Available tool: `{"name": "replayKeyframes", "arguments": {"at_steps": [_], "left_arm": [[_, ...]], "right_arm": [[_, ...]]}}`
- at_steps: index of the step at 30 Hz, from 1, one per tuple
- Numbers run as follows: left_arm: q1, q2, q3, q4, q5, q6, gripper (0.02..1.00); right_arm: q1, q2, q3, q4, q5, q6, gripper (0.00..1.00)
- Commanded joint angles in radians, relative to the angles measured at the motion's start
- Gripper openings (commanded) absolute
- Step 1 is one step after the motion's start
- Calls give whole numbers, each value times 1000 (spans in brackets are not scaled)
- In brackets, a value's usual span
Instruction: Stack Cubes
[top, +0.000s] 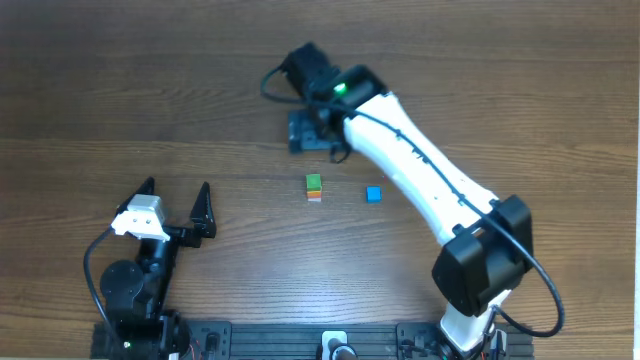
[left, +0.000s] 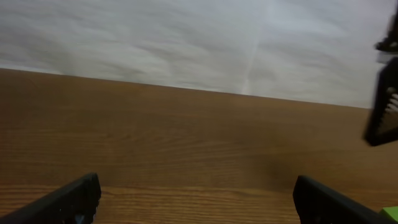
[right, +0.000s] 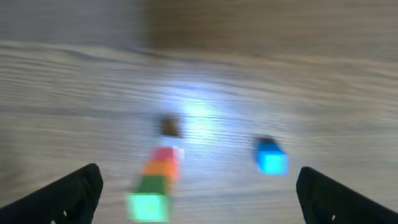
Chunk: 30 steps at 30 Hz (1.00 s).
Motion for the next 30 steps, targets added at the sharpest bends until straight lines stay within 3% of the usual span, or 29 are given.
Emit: {"name": "replayKeyframes", "arguments": {"at_steps": [1,7,11,17,30], "left_arm": [[-5,-4,-3,-2,13,15,998],[-5,-4,-3,-2,13,15,1000],[-5,-4,-3,-2,13,15,1000],[-5,-4,-3,-2,13,15,998],[-5,-4,-3,-2,13,15,1000]], "right_arm": [[-106,-44,8,-114,36,-91,991],[-162,-44,-134,-92,1,-131,991],[-175,-44,-282,39,-88,-172,991],[-180,-44,-463,214,-159,-175,989],[-182,-44,-578,315,-153,-187,978]]}}
